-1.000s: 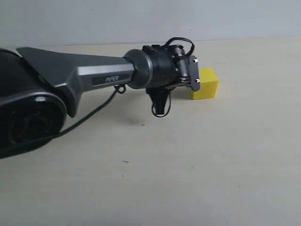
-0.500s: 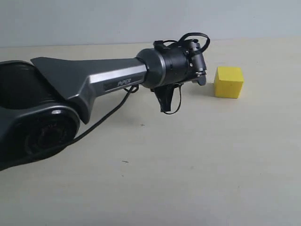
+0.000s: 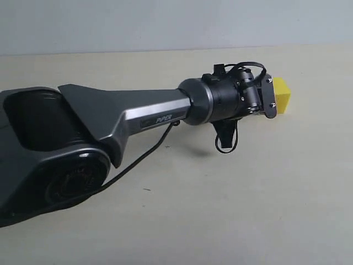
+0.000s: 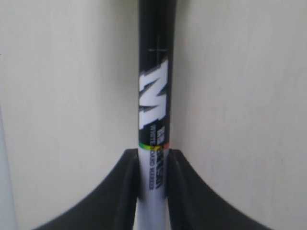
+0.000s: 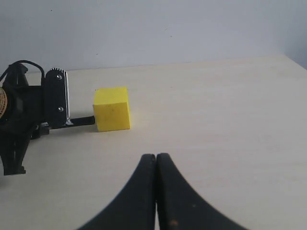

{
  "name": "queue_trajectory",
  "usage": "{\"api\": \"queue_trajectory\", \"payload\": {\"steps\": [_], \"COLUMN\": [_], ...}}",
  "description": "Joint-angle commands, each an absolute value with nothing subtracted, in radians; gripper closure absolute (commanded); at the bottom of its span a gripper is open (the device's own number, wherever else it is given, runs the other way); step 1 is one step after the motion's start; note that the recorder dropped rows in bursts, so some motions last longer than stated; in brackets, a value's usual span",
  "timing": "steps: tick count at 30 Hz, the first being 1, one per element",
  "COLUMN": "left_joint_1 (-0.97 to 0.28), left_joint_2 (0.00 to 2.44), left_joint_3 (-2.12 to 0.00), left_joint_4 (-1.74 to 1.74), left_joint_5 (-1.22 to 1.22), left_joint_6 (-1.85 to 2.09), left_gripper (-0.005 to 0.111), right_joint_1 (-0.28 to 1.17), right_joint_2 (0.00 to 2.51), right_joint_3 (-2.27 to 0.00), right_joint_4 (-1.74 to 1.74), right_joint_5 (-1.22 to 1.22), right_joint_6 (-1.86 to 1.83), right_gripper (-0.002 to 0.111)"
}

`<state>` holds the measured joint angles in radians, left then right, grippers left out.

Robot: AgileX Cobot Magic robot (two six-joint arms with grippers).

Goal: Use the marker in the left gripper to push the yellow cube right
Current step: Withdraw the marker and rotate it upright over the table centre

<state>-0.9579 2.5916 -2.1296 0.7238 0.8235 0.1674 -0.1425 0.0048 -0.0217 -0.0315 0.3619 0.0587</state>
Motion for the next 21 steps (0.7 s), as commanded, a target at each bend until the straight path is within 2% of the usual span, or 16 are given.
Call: {"api": "queue_trajectory", "payload": {"steps": [1,10,15,18,21], "left_joint_1": [-0.955,-0.935,-0.854,-0.861,-0.884], "left_joint_2": [2.578,2.515,2.349,2.225,2.082], "left_joint_3": [-2.139,-2.139,-2.064,-1.819,-1.500], "left_joint_4": [0.747,0.694,0.168,0.074,0.124], "left_joint_5": [0.845,1.036,1.013,0.895,0.653], "left_joint_6": [0.137,0.011,0.047,0.000,-0.194], "left_gripper": [0.107,0.107,0.107,0.107,0.107], "right_joint_1": [-0.145,-0.145,-0.145,-0.145,-0.145], "right_joint_2": [0.000,0.000,0.000,0.000,0.000], "right_joint_3": [-0.018,-0.018,-0.018,-0.018,-0.018], "right_joint_4": [-0.032,-0.032,-0.032,-0.032,-0.032], "right_joint_5": [0.358,0.358,0.358,0.358,0.358], "right_joint_6": [0.054,0.054,0.054,0.054,0.054], "right_gripper": [0.108,0.108,0.108,0.108,0.108]}}
